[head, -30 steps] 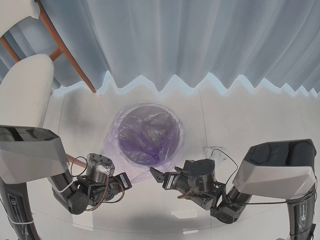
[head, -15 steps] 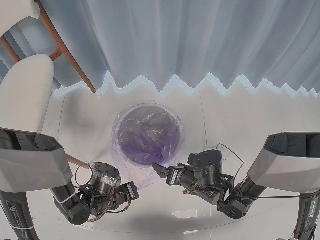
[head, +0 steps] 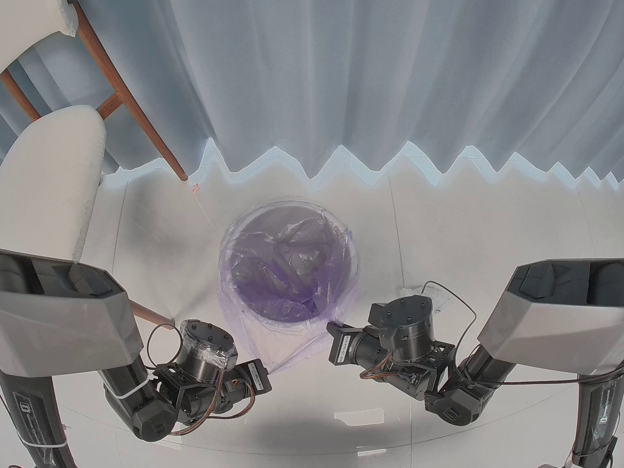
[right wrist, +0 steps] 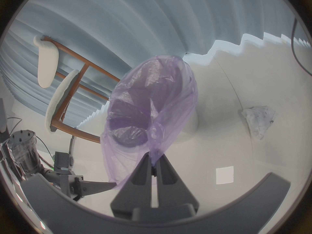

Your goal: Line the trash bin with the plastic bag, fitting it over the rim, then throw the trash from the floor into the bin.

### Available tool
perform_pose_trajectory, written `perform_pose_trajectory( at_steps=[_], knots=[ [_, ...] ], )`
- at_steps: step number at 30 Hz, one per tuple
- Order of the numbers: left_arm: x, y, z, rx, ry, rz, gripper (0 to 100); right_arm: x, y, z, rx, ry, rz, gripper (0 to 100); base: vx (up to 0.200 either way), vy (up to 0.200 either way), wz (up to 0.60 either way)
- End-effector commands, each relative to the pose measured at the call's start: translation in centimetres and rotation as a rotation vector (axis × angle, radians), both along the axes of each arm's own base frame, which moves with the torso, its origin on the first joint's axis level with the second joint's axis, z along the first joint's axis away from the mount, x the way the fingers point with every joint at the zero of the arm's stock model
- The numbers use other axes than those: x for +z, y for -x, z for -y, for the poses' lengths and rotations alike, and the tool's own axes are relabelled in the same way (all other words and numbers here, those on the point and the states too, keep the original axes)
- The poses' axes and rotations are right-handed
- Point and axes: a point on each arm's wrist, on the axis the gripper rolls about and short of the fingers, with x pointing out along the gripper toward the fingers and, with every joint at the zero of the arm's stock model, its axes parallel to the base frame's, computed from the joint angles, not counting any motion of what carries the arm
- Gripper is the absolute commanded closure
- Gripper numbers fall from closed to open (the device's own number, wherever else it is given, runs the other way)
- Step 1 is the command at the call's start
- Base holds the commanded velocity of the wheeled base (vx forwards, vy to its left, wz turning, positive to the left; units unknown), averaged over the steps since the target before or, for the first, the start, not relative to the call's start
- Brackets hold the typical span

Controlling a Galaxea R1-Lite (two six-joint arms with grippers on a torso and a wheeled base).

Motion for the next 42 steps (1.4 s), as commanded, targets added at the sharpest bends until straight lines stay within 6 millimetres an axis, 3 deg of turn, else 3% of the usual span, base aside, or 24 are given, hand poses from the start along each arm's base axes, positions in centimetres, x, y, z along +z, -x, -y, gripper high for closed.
perform_pose_trajectory(
  at_steps=[1,8,10,23,42],
  knots=[
    [-0.8,-0.1,-0.2,0.008,-0.015,-0.022,100,-0.8,-0.5,0.6,-0.016,0.025,-0.008,100,0.000,0.000,0.00],
    [-1.4,-0.3,-0.2,0.012,-0.025,-0.036,100,-1.9,-0.4,1.5,-0.011,0.100,-0.014,100,0.000,0.000,0.00],
    [-2.2,-0.6,-0.3,0.020,-0.031,-0.043,100,-3.3,-0.6,1.5,-0.007,0.129,-0.027,100,0.000,0.000,0.00],
    [-3.8,-2.0,-1.0,0.082,-0.023,-0.004,100,-5.8,-1.9,0.6,-0.076,0.168,-0.022,100,0.000,0.000,0.00],
    [-5.8,-3.5,-1.0,0.144,-0.015,0.079,100,-8.1,-2.7,0.0,-0.074,0.155,0.030,100,0.000,0.000,0.00]
  ],
)
